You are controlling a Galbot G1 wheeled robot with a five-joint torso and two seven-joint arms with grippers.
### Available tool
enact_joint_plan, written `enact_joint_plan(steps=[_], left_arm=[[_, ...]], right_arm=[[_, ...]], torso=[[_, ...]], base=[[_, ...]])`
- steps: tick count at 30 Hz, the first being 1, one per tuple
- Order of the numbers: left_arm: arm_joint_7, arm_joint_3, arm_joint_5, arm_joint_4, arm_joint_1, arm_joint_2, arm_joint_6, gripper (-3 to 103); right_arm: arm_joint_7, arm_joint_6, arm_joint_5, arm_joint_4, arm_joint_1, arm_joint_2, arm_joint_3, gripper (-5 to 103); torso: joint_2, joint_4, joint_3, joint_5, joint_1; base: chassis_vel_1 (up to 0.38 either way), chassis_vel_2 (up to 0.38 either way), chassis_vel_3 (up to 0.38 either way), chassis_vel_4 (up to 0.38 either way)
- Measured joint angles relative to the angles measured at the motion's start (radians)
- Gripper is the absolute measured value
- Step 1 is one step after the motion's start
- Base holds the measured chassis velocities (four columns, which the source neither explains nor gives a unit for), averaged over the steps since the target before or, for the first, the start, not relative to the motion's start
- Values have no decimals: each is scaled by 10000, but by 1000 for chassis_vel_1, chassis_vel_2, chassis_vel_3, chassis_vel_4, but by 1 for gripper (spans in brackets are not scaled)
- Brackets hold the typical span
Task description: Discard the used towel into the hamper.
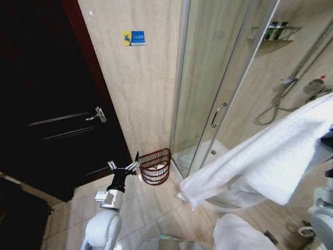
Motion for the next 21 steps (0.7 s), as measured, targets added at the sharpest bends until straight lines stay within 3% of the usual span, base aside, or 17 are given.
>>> enact_joint_plan(steps=[9, 21], left_arm=[[-1, 0, 0, 0, 0, 0, 0, 100], [-2, 0, 0, -1, 3, 0, 0, 100]], right_arm=[[4, 21, 5, -2, 15, 7, 9, 5], [27, 59, -12, -1, 79, 37, -3, 5]], torso=[[-1, 0, 2, 0, 4], [5, 0, -4, -1, -14]], base=[[61, -51, -59, 77], [142, -157, -154, 135]])
